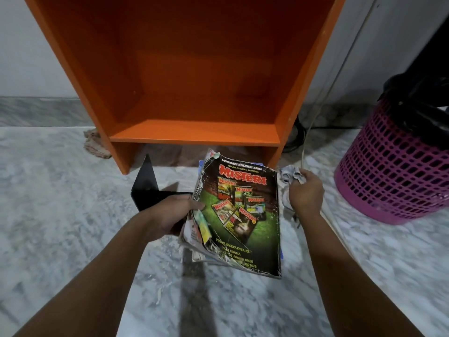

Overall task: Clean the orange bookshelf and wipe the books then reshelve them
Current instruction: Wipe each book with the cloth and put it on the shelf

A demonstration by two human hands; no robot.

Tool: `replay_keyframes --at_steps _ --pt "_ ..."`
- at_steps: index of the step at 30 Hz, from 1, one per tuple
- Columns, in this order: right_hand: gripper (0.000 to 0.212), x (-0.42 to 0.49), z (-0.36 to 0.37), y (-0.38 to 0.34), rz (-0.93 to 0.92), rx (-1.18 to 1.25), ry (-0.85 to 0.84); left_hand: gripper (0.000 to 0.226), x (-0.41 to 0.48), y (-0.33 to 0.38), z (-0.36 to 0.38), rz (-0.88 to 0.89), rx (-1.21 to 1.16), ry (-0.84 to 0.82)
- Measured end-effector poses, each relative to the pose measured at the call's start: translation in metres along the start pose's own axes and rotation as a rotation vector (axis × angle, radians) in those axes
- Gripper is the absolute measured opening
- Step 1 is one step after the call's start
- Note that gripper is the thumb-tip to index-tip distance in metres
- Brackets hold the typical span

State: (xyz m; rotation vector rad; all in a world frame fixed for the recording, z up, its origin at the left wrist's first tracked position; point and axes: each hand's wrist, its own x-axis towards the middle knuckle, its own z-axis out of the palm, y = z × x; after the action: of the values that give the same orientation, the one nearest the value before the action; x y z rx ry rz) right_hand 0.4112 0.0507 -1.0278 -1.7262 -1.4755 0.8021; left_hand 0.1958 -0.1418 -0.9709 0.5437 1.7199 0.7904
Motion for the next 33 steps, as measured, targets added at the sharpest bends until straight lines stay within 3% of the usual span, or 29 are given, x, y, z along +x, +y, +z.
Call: replay_keyframes --at_steps 4,9,13,17,21,25,29,33 --pt "0.037 -0.004 -0.002 -0.009 -0.028 0.075 -0.005 0.014 -0.028 0.047 -0.008 0.172 0.202 0.143" --pt "0.036 -0.006 -0.006 -0.023 -0.059 0.134 0.002 0.013 -0.068 0.112 -0.018 0.346 0.609 0.357" --pt "0.034 -0.004 -0.012 -0.026 -0.072 0.191 -0.008 0.018 -0.090 0.138 0.006 0.412 0.797 0.484" --pt "0.033 -0.001 -0.021 -0.030 -0.041 0.332 -0.029 0.040 -0.081 0.113 0.063 0.481 1.056 0.482" --pt "0.041 0.004 -0.024 -0.023 0.000 0.377 -0.067 0.021 -0.060 0.070 0.123 0.483 1.201 0.348" --pt "0.042 0.004 -0.023 -0.014 0.006 0.369 -0.095 0.027 -0.030 0.032 0.152 0.421 1.327 0.232" --pt "0.043 0.001 -0.023 -0.006 0.003 0.353 -0.109 0.026 -0.010 0.012 0.153 0.420 1.286 0.203" --pt "0.045 -0.003 -0.023 -0.001 -0.015 0.328 -0.121 0.021 0.001 0.000 0.142 0.434 1.066 0.160"
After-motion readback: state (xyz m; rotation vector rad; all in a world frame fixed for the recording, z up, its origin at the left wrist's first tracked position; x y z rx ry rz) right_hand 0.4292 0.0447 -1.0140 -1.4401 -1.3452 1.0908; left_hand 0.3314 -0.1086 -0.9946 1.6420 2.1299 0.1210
